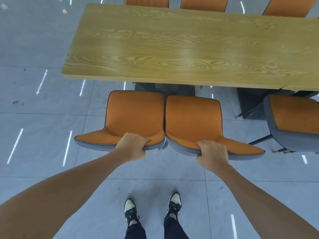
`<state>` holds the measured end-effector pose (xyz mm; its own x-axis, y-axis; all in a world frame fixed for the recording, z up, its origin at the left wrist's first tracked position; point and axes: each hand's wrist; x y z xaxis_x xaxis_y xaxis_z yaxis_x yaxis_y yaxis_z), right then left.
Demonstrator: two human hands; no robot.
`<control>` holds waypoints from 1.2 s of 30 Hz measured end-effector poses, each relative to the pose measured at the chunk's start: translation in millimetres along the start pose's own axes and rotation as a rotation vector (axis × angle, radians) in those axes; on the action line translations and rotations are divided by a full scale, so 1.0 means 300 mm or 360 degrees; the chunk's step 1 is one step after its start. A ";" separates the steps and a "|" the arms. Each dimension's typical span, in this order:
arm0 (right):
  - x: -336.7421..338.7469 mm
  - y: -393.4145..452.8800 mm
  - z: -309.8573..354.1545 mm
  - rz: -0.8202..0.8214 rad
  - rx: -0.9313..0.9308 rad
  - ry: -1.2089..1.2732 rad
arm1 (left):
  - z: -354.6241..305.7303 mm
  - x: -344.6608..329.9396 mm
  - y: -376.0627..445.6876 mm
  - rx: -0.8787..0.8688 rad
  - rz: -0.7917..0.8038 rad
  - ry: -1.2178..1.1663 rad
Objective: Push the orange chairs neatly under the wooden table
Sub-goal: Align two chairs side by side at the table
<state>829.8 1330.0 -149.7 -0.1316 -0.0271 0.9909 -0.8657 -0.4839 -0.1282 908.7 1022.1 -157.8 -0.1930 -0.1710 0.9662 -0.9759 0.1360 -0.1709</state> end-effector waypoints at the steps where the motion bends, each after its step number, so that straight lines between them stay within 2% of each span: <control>1: -0.003 0.002 -0.007 -0.0005 0.0009 -0.0019 | -0.001 -0.001 -0.001 0.0007 -0.0007 -0.0008; 17: 0.009 0.025 0.003 0.0021 0.0032 -0.0102 | 0.006 0.008 -0.026 0.0003 0.0080 0.0038; 27: -0.010 0.021 -0.020 -0.0044 0.0014 0.0060 | 0.013 -0.012 -0.008 -0.0012 0.0000 0.0069; 36: -0.008 0.033 -0.033 0.0003 0.0029 -0.0007 | 0.000 -0.001 0.011 -0.0014 0.0015 0.0049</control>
<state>816.7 1333.8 -153.8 -0.1314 -0.0319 0.9908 -0.8565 -0.4995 -0.1297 905.6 1022.6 -158.7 -0.1986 -0.1393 0.9701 -0.9731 0.1461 -0.1782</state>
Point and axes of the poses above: each hand's wrist, its own y-axis towards the middle knuckle, its own x-axis out of the back of the hand, z = x × y, and after that the axes turned 7 degrees about -z, right-handed
